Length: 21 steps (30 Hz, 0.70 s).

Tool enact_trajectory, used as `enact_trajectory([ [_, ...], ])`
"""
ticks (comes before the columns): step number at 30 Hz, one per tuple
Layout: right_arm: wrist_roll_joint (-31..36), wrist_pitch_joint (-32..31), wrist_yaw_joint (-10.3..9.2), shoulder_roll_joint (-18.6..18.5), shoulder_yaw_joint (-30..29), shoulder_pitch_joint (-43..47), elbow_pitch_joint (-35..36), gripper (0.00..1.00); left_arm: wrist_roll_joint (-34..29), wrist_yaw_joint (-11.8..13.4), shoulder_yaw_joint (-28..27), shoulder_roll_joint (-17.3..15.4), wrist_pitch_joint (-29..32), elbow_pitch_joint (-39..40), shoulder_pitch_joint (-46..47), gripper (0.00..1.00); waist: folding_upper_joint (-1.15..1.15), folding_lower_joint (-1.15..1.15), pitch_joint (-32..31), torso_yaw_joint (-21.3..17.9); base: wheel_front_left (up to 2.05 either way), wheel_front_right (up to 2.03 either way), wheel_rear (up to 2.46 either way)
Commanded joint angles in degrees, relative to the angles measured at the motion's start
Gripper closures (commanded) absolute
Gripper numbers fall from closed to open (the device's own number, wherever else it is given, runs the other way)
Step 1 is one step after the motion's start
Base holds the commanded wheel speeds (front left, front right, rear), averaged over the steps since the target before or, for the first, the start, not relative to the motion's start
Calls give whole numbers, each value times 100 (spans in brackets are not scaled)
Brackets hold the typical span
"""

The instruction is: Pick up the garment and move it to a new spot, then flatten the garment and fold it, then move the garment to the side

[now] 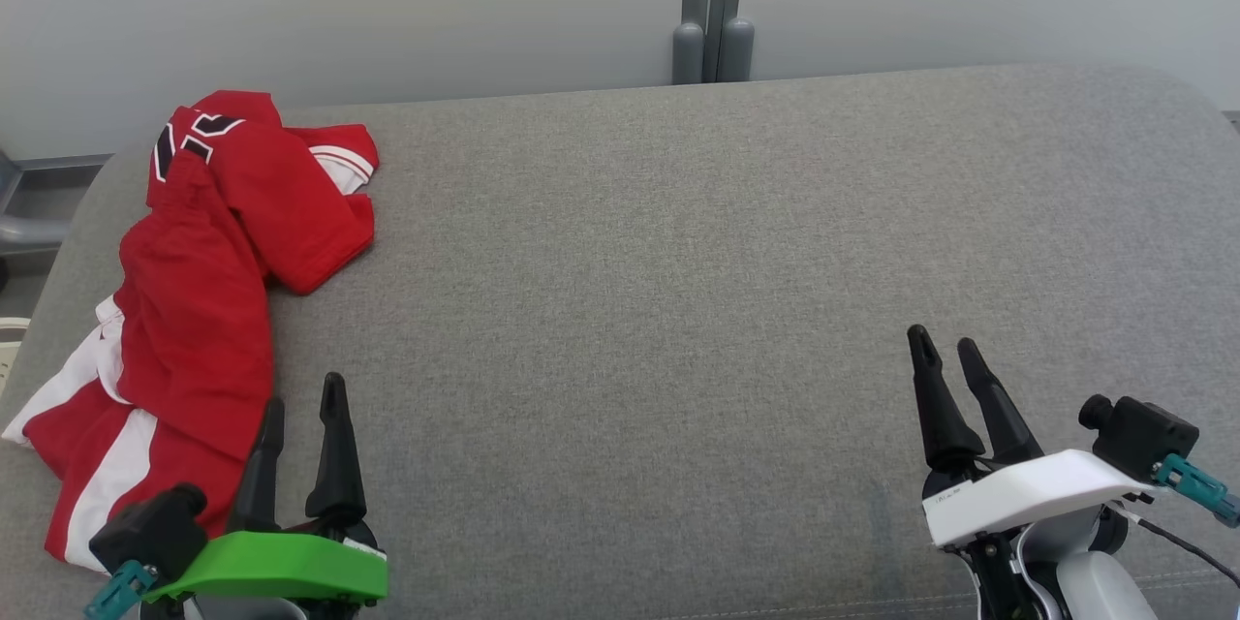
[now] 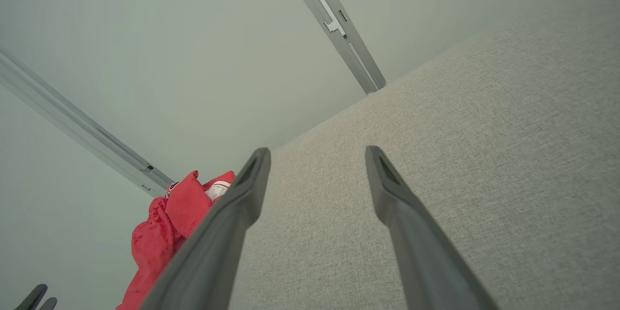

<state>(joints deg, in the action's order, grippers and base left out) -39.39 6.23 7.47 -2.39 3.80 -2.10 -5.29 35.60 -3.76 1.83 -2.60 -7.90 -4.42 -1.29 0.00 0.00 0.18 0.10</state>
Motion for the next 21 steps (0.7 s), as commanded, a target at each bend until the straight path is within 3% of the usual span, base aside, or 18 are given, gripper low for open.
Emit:
enact_trajectory([
  [1, 188, 66, 2, -32, 29, -119, 27, 0, -166, 18, -24, -36, -56, 43, -11, 0, 0, 0, 1, 1, 0, 0, 0],
  [21, 1600, 384, 3, -44, 168, -198, -81, 0, -1370, 70, 17, -40, -317, -4, -164, 0, 0, 0, 24, -21, 0, 0, 0],
])
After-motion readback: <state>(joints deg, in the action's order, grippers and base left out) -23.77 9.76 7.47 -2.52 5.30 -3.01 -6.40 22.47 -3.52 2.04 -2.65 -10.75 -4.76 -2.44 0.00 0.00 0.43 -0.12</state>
